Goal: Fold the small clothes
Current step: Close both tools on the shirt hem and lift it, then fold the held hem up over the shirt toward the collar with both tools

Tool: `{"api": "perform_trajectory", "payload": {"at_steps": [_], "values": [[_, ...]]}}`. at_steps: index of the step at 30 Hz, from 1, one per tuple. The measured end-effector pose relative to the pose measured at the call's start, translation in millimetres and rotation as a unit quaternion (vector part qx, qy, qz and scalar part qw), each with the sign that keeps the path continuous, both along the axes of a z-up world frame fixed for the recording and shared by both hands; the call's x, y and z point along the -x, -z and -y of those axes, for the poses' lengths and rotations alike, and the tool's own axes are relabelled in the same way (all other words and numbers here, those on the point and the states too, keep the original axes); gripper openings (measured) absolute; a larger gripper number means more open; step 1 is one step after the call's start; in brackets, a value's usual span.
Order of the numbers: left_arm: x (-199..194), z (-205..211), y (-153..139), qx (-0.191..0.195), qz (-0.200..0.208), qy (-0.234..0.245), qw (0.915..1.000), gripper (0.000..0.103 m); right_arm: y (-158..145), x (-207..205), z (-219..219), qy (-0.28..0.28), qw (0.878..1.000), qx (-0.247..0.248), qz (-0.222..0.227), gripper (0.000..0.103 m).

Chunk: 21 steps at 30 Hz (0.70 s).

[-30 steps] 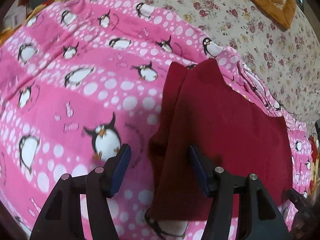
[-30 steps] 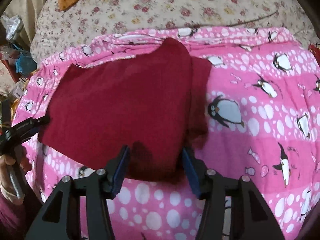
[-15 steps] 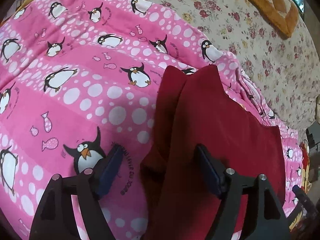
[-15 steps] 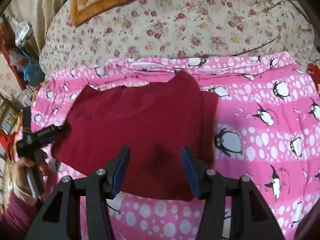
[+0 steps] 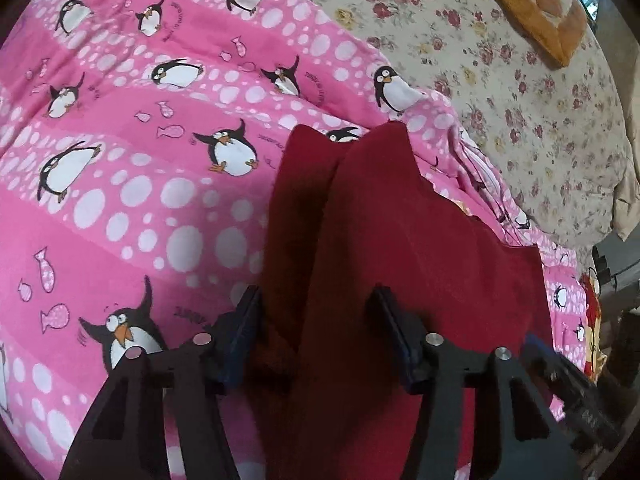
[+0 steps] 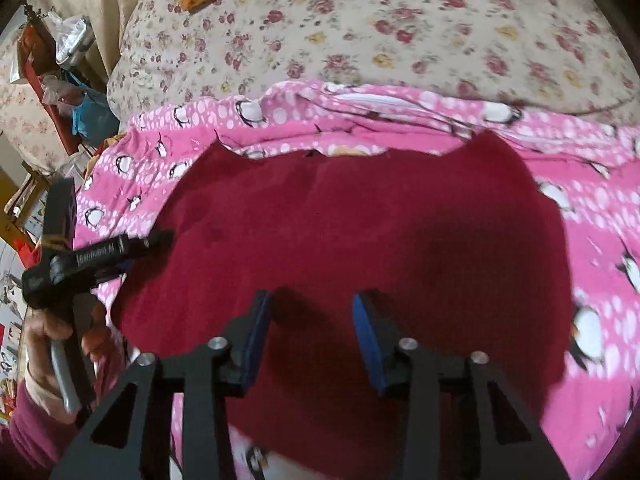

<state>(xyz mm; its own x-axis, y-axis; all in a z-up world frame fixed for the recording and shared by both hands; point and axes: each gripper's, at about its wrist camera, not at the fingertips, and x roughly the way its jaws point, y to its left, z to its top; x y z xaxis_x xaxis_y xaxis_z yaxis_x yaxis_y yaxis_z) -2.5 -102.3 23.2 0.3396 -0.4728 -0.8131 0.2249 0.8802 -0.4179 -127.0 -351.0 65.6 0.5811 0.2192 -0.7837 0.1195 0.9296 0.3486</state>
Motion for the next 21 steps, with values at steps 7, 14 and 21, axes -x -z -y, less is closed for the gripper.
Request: {"api": "perform_trajectory", "payload": {"at_steps": [7,14,21], "values": [[-5.4,-7.9,4.2,0.041,-0.022,-0.014,0.9988,0.038,16.5,-36.0,-3.9,0.003,1.000,0.002,0.006,0.039],[-1.8,1.0,3.4,0.020,-0.004,-0.001,0.9998,0.041,31.6,-40.2,-10.0,-0.007,1.000,0.019,0.014,0.039],[8.4,2.1,-20.0,0.059,0.010,0.010,0.9982,0.003,36.9,-36.8,-0.6,0.000,1.000,-0.015,0.027,0.040]]}}
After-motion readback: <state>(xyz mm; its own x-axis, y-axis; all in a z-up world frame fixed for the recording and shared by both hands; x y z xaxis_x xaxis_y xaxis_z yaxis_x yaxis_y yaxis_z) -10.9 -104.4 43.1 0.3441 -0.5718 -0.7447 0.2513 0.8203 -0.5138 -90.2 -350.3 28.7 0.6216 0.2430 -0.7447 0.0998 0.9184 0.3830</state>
